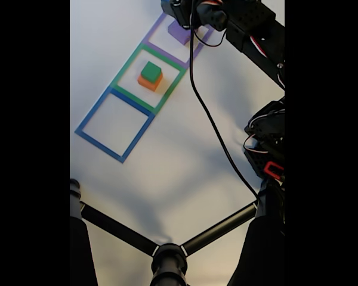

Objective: Tower of hanoi

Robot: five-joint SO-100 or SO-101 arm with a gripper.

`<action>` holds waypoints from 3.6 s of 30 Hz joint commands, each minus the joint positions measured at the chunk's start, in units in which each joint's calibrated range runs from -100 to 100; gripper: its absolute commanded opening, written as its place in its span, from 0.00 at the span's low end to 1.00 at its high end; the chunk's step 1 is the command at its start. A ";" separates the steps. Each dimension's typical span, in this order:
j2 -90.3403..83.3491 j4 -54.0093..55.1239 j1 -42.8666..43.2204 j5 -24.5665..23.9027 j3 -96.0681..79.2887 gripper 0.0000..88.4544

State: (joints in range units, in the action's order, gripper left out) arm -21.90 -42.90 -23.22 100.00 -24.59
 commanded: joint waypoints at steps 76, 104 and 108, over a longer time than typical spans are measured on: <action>-11.59 52.01 17.69 0.00 -49.87 0.02; -6.14 60.02 18.98 0.00 -53.96 0.03; -6.14 60.75 19.14 0.00 -54.87 0.04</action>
State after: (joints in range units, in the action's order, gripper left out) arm -27.62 16.03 -4.34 99.62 -79.36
